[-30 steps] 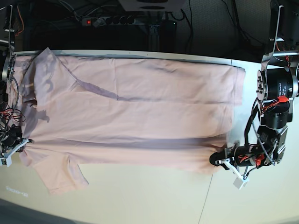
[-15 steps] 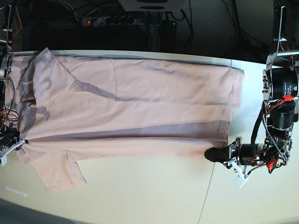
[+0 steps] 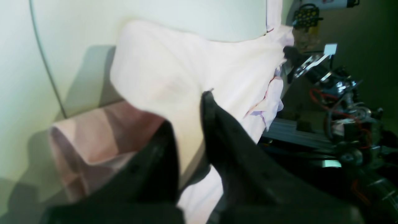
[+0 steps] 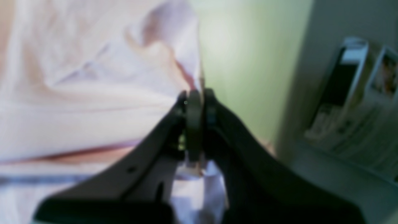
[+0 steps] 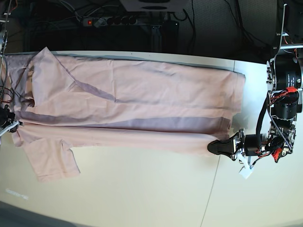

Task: Fold the T-shirt properly
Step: 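Fold the grasped side strip inward over the shirt body with both grippers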

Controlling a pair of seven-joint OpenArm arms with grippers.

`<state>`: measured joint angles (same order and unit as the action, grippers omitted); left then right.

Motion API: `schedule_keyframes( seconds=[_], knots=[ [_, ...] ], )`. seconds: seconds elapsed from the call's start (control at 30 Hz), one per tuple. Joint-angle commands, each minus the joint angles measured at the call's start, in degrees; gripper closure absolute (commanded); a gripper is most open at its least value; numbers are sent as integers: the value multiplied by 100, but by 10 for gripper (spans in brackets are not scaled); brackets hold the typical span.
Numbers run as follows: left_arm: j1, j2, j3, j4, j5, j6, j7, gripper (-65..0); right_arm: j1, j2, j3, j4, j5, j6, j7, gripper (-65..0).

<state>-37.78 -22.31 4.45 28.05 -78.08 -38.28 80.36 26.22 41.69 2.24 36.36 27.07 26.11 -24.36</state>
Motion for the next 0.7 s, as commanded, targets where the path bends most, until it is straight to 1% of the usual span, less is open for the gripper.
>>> schedule_keyframes(
  seconds=[0.0, 0.17, 0.27, 0.4, 0.53, 0.67],
  knots=[
    [-188, -72, -17, 87, -192, -172, -36, 0, -20, 181, 236, 262, 42, 393, 120, 0],
    [-118, -111, -17, 87, -341, -172, -36, 0, -841, 177, 1283, 1058, 107, 393, 111, 0],
    [-57, -181, -17, 87, -428, -172, -36, 0, -1290, 179, 1709, 1434, 229, 396, 111, 0],
    [68, -271, -17, 87, -575, -172, -36, 0, -1611, 164, 1812, 1648, 249, 396, 118, 0],
    [153, -273, -17, 87, -692, -172, -36, 0, -1626, 81, 1812, 1650, 249, 396, 122, 0],
    [249, -278, -17, 87, -692, -172, -36, 0, -1628, -70, 1812, 1650, 136, 393, 125, 0]
  ],
)
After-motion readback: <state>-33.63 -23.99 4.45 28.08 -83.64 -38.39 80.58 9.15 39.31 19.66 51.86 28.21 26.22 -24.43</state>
